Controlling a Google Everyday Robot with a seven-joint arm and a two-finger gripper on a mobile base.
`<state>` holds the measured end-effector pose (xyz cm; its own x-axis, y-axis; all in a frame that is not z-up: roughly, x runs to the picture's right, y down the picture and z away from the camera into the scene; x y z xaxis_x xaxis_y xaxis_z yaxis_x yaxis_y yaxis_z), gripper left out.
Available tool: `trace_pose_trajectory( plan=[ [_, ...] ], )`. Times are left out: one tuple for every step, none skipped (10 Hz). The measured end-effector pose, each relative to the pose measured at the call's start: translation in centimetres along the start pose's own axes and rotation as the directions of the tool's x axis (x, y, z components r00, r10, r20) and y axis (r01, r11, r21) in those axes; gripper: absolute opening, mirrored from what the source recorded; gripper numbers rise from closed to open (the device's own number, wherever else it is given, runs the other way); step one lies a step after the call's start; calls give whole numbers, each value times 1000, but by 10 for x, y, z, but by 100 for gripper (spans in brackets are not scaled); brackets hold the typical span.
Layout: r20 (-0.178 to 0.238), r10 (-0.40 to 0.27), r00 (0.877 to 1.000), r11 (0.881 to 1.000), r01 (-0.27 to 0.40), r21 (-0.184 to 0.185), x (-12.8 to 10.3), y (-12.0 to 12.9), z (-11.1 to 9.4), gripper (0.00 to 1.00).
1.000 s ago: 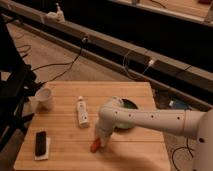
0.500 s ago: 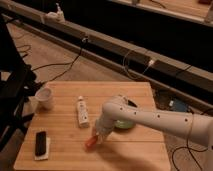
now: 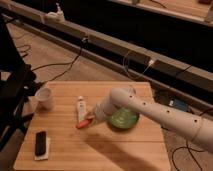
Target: Place the pepper in the ceramic cup
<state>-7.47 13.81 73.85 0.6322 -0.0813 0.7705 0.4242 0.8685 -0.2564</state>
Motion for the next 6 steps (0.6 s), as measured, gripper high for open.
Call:
trace_pose_trajectory(
  plan=[
    [9,2,1000,998,-2,59,-3,-37,-13,7],
    [26,2,1000,995,-5,103,-10,-65,-20,7],
    [36,4,999,992,-8,127,-13,-80,-25,7],
    [40,6,999,990,-12,142,-14,-88,-28,7],
    [41,7,999,990,-13,141,-14,-88,-28,7],
    [41,7,999,990,-13,141,-14,-88,-28,7]
  ],
)
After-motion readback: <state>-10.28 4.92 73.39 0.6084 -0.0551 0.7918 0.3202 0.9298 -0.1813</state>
